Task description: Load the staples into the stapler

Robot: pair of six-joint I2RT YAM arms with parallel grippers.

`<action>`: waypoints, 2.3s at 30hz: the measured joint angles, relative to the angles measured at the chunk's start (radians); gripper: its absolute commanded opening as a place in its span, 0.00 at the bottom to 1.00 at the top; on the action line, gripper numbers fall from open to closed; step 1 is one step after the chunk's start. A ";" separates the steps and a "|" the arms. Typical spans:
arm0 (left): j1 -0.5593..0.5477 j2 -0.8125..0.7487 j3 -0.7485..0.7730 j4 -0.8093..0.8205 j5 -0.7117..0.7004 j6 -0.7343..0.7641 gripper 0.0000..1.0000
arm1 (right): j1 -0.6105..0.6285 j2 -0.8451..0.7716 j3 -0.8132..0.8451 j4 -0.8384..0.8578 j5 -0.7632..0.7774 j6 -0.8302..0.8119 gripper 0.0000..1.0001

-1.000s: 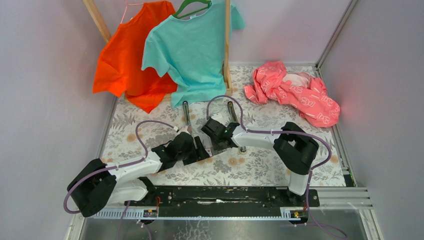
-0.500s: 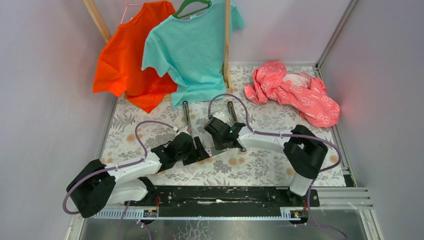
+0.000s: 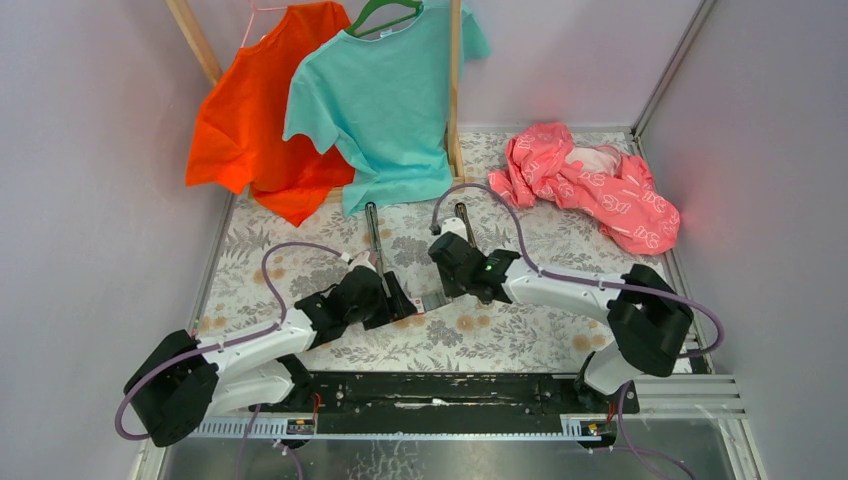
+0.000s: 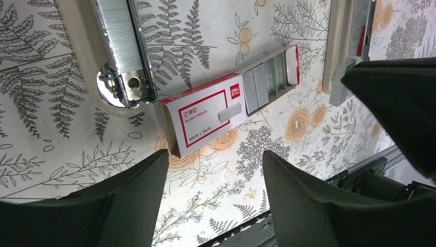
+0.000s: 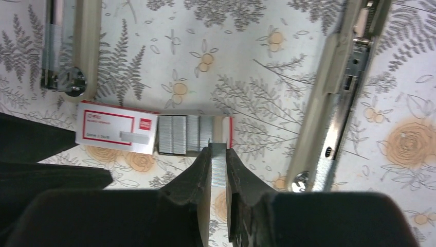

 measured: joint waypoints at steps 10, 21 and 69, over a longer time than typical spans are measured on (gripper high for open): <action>0.000 -0.014 -0.004 -0.007 -0.008 -0.001 0.75 | -0.150 -0.136 -0.129 0.063 -0.012 -0.056 0.15; 0.000 -0.014 -0.004 -0.012 -0.017 0.000 0.76 | -0.238 -0.172 -0.193 0.131 -0.036 -0.118 0.15; 0.000 -0.009 -0.004 -0.014 -0.018 -0.001 0.76 | -0.279 -0.103 -0.230 0.232 -0.064 -0.154 0.14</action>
